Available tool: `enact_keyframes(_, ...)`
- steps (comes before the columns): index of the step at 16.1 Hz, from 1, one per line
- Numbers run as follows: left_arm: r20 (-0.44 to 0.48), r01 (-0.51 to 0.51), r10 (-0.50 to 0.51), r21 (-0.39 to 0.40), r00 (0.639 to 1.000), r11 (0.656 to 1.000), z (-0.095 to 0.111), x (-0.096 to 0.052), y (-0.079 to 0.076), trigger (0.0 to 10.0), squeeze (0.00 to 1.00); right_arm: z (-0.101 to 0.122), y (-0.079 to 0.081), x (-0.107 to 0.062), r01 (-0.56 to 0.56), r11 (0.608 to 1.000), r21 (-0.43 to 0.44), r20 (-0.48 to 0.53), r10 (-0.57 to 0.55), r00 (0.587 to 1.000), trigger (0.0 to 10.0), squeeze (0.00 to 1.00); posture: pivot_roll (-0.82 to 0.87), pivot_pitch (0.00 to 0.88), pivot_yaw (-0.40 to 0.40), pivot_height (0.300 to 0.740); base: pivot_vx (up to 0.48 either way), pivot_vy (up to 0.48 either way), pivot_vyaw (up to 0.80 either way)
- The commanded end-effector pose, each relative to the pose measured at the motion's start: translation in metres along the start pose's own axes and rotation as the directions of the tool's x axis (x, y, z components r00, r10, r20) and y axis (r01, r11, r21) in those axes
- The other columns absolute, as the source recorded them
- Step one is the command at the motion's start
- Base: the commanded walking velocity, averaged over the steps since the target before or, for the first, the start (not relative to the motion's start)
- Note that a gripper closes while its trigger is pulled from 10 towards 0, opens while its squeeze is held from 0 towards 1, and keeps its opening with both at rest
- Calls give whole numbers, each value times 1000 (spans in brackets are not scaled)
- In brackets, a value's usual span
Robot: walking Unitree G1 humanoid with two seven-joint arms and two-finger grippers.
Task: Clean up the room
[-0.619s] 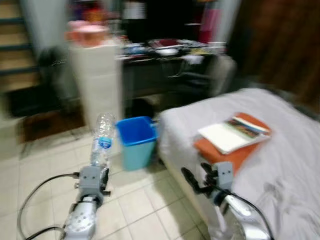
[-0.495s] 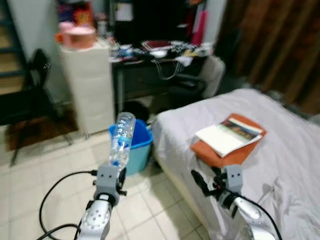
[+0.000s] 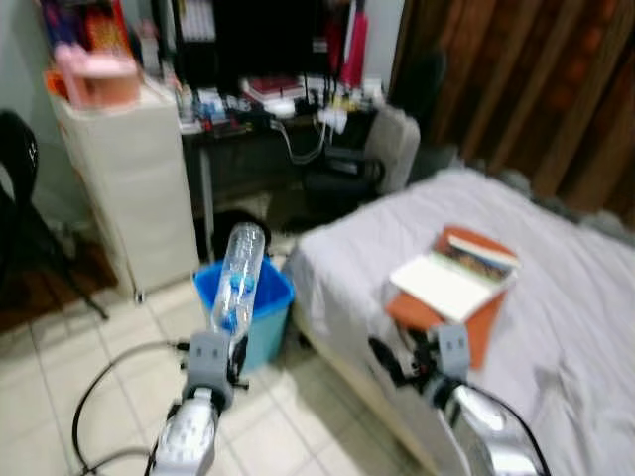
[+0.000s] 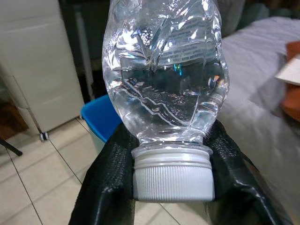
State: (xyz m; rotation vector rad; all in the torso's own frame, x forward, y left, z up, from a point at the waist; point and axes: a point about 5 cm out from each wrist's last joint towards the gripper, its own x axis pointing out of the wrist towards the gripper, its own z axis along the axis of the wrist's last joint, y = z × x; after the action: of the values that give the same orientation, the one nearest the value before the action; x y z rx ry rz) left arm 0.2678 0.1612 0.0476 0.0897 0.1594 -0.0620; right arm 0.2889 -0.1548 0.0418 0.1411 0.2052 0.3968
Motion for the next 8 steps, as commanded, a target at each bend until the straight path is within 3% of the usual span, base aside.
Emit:
enact_keyframes(1, 51, -22, 21, 17, 998, 1000, 12, 3, 8, 10000, 0, 3, 4, 4, -17, 1000, -12, 7, 17, 1000, 10000, 0, 149, 0, -104, 740, 364, 315, -800)
enact_keyframes(3, 47, -19, 18, 24, 999, 1000, 12, 3, 8, 10000, 0, 2, 4, 4, -22, 1000, -15, 5, 22, 1000, 10000, 0, 145, 0, -106, 740, 362, 313, -800)
enact_keyframes(6, 45, -11, 10, 27, 999, 1000, 12, 5, 5, 10000, 0, 5, 6, 4, -27, 999, -17, 25, 28, 999, 10000, 0, 145, 0, -108, 740, 364, 314, 0)
enact_keyframes(8, 48, -1, -1, 41, 999, 999, 14, 7, 6, 10000, 0, 3, 7, 5, -32, 999, -20, 7, 33, 999, 10000, 0, 145, 0, -109, 740, 407, 133, -800)
